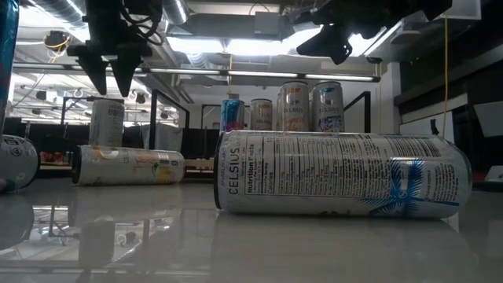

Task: Place canned beverage on shelf
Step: Put the white soda can aligned with the other white soda can on the shelf

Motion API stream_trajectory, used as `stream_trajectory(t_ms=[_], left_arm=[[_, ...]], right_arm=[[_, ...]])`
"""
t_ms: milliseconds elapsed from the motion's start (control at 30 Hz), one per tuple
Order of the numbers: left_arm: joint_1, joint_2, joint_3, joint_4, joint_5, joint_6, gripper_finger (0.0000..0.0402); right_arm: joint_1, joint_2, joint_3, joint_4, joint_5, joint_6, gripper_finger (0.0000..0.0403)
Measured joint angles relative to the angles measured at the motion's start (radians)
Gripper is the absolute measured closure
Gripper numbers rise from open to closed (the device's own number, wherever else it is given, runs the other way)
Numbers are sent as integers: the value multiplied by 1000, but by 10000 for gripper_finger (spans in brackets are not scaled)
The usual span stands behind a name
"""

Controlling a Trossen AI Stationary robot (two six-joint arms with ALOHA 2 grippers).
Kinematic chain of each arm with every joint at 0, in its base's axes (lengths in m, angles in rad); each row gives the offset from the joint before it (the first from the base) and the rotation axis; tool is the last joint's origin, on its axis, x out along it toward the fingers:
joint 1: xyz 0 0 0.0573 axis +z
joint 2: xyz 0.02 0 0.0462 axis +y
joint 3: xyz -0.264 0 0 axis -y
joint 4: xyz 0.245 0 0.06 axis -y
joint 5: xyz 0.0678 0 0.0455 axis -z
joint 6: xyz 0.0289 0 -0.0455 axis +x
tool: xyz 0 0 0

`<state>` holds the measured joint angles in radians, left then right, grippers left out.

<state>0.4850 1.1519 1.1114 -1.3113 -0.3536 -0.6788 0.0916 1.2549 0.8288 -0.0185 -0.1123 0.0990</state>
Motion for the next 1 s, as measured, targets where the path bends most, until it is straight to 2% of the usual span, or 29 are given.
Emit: stream_trajectory(t_ms=[100, 800, 1000], left_arm=[[0, 0, 0, 0, -31, 0, 103], [0, 0, 0, -1, -31, 26, 103], [0, 0, 0, -1, -30, 26, 68]], right_arm=[[0, 0, 0, 0, 0, 0, 100], [0, 0, 0, -7, 0, 0, 100], [0, 0, 0, -7, 0, 0, 100]])
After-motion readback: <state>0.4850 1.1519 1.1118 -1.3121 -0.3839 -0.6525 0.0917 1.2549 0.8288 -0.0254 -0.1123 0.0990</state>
